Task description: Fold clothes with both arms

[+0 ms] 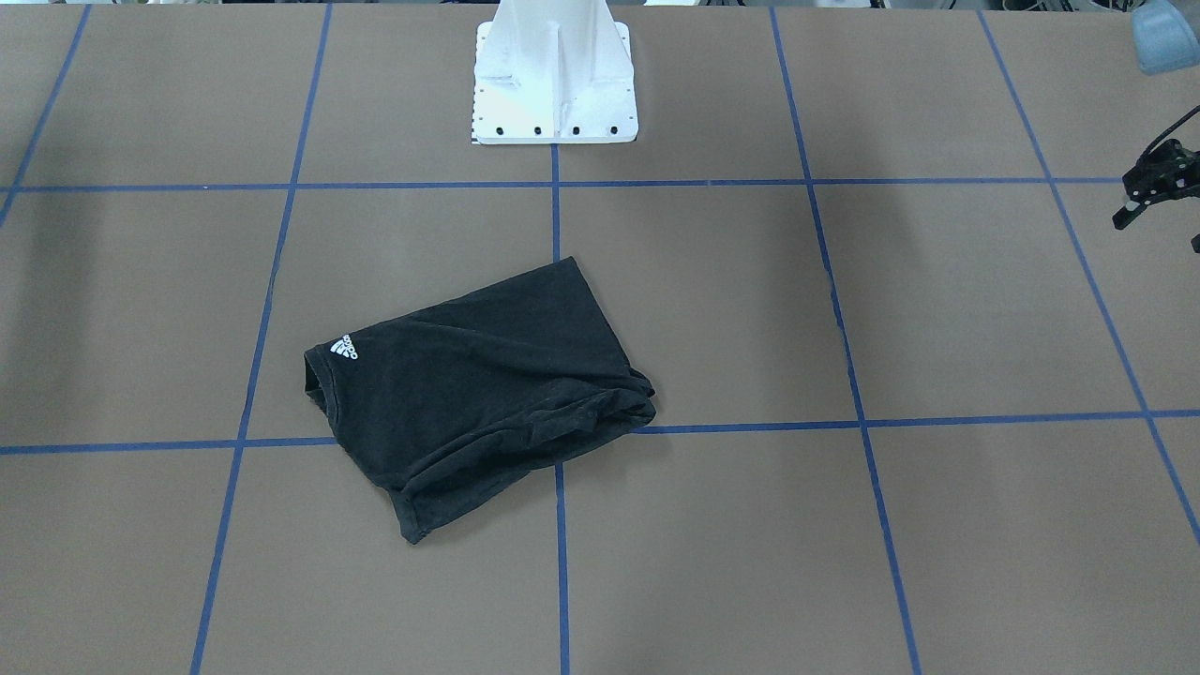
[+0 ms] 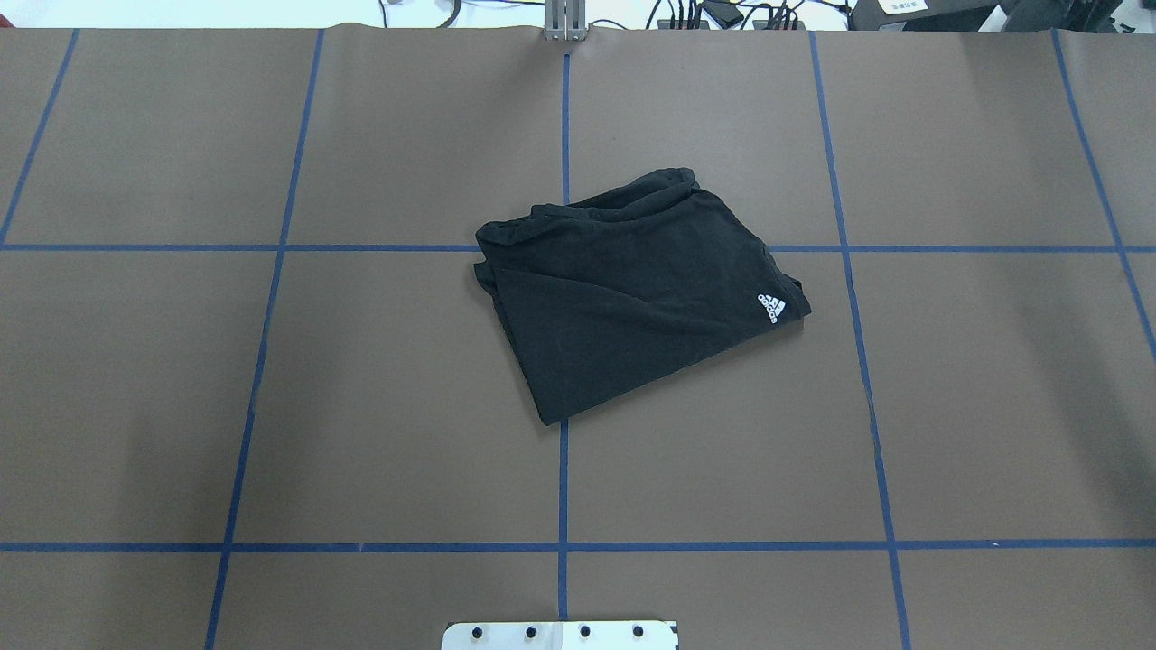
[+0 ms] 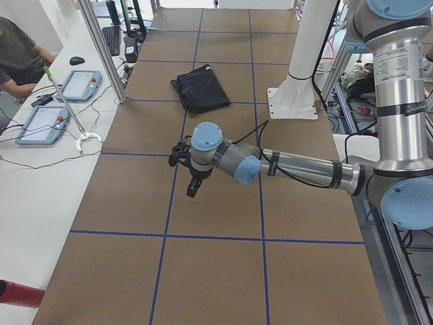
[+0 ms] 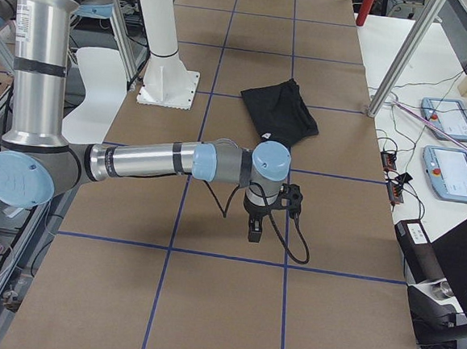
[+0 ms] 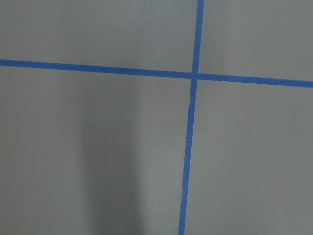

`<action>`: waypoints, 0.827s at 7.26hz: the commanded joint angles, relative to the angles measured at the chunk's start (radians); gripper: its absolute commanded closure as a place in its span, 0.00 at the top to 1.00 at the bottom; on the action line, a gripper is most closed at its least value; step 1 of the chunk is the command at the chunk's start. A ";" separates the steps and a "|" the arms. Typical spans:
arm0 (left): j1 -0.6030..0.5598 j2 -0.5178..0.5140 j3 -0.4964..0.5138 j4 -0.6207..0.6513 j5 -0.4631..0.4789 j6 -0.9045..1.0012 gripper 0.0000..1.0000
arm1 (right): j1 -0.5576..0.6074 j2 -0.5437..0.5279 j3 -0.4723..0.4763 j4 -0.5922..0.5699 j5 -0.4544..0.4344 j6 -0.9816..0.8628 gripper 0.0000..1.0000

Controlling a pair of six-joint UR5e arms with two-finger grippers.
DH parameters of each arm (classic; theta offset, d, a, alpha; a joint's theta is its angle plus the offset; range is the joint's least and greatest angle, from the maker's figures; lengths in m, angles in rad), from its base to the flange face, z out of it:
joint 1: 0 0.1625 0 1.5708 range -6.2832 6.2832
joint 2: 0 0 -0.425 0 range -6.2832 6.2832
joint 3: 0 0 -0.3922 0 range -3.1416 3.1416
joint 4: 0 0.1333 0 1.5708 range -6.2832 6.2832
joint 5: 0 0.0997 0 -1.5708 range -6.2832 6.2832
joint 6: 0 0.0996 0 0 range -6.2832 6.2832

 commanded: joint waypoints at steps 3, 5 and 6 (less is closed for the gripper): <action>0.000 -0.006 -0.005 -0.005 -0.001 0.000 1.00 | 0.000 -0.001 0.015 0.002 -0.003 0.002 1.00; -0.002 -0.016 -0.007 -0.006 -0.001 0.000 1.00 | 0.000 0.000 0.027 0.002 -0.004 0.002 1.00; -0.002 -0.042 -0.005 -0.006 0.000 0.000 0.99 | 0.000 0.005 0.030 0.002 -0.003 0.002 1.00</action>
